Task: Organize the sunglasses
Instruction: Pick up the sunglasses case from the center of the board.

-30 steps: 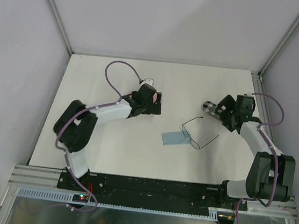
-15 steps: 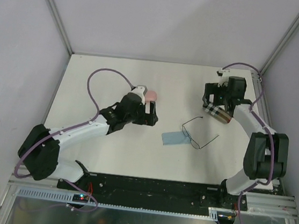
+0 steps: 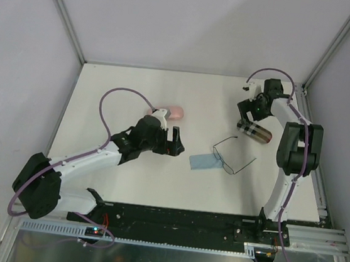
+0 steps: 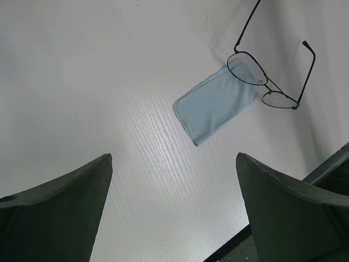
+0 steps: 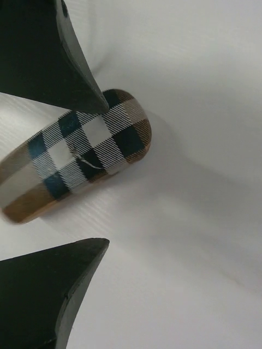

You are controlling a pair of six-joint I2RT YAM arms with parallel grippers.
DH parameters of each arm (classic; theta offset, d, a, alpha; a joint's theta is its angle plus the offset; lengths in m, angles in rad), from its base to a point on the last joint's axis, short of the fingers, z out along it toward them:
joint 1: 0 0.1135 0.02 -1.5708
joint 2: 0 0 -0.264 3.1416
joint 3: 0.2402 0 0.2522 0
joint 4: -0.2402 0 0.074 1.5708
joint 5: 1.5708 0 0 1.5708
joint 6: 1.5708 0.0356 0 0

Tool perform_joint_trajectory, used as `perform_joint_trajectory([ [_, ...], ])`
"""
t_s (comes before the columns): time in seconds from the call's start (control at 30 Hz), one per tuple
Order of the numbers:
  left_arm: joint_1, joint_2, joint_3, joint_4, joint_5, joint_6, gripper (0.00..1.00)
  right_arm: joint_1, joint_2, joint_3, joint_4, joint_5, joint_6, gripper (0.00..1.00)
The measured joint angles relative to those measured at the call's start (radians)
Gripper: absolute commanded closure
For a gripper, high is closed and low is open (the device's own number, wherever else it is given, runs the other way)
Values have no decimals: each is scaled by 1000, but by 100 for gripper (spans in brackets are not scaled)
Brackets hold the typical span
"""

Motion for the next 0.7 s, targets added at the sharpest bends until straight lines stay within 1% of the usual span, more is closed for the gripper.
perform_joint_trajectory([
  [0.07,0,0,0,0,5,0,0,1,30,15,-37,-13,-23,1],
  [0.3,4,-1,0,0,8,0,0,11,31,0,-101,-3,-93,3],
  [0.43,11,-1,0,0,10,0,0,11,31,-12,-120,-2,-105,5],
  [0.5,14,-1,0,0,11,1,0,11,31,-23,-120,0,-106,10],
  [0.57,16,-1,0,0,13,1,0,11,31,-35,-123,5,-111,13],
  [0.6,17,-1,0,0,16,1,0,11,31,-39,-127,10,-111,16],
  [0.63,18,-1,0,0,19,1,0,11,31,-40,-131,14,-112,20],
  [0.7,18,-1,0,0,23,1,0,10,31,-41,-134,17,-111,32],
])
